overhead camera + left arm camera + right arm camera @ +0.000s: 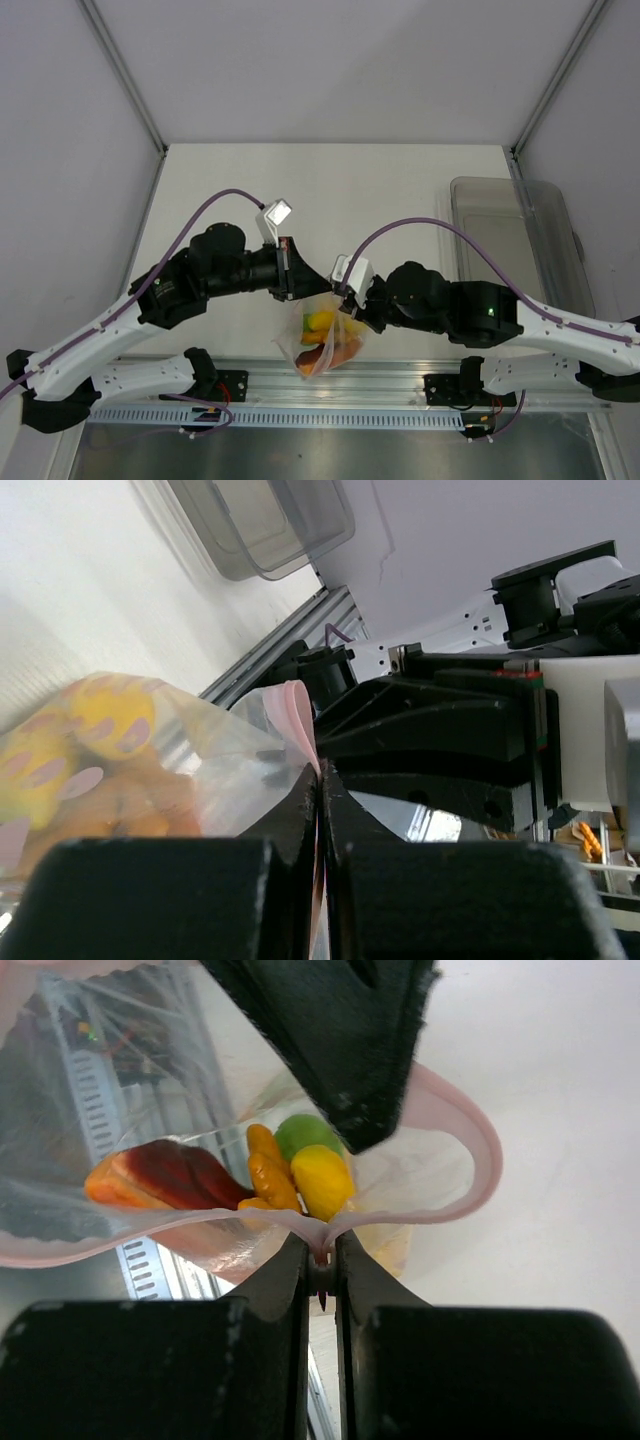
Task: Place the food in the zip-top bag and seal the zipper
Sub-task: Zip the zipper food storage bag at the center of the board.
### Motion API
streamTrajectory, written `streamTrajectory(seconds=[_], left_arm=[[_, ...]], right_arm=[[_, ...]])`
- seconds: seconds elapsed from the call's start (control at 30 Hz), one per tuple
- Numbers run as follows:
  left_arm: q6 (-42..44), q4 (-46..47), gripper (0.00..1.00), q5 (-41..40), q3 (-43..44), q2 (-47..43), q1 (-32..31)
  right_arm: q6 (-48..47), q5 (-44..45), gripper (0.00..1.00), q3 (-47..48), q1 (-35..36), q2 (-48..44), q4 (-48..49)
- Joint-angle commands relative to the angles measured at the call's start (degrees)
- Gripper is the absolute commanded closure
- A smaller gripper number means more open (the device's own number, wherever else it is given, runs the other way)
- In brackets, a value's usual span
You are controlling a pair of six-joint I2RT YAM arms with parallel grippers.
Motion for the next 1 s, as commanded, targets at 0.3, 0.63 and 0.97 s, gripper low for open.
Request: streamTrajectory(seconds=[0.3, 0.63, 0.97], left_arm=[[8.2, -8.7, 0.38, -6.3, -1.3, -7.5, 0.3], [15.7, -13.6, 0.30, -7.2, -0.6, -11.8, 0.2], [28.7, 0.0, 0.19, -4.7, -0.5, -18.2, 0.2]], right_arm=[[5.7, 5.7, 1.00, 1.3, 0.5, -5.0, 0.6], [17.4, 3.6, 1.00, 13.6, 1.8, 4.8, -14.4], [22.7, 0.2, 1.00, 33.5, -1.3, 6.8, -26.7]])
